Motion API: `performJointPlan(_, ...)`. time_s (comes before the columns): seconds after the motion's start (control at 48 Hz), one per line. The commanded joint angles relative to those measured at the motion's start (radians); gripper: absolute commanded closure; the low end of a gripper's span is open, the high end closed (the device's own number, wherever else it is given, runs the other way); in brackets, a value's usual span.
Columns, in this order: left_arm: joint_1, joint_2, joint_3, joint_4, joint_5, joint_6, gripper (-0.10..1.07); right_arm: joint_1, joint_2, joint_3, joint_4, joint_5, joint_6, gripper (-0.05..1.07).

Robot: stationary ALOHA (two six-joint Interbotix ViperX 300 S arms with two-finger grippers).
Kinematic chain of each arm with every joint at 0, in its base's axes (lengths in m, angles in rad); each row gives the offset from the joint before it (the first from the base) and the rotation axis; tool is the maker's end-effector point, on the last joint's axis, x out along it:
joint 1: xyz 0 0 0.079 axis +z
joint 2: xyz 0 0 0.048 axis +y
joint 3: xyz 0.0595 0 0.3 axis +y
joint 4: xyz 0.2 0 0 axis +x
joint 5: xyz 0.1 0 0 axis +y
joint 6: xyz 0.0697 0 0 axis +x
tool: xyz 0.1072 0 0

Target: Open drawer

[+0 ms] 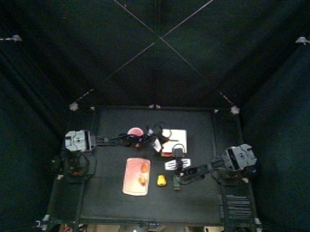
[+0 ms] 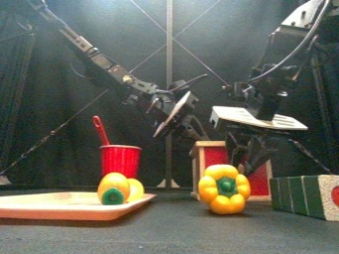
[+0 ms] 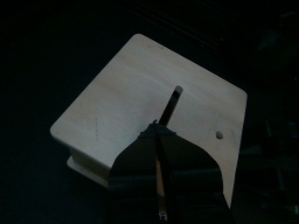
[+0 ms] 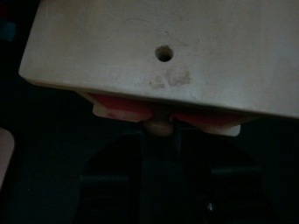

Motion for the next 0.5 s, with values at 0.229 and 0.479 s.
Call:
performJointPlan(0.229, 0.005, 0.0, -0.008, -0.002, 0.011, 0.002, 0.71, -0.002, -0.014, -0.017, 0.011, 0.002, 0.002, 0.69)
performJointPlan(0.479, 0.005, -0.002, -0.006, -0.003, 0.011, 0.002, 0.71, 0.002, -0.017, -0.023, 0.012, 0.0, 0.0, 0.7)
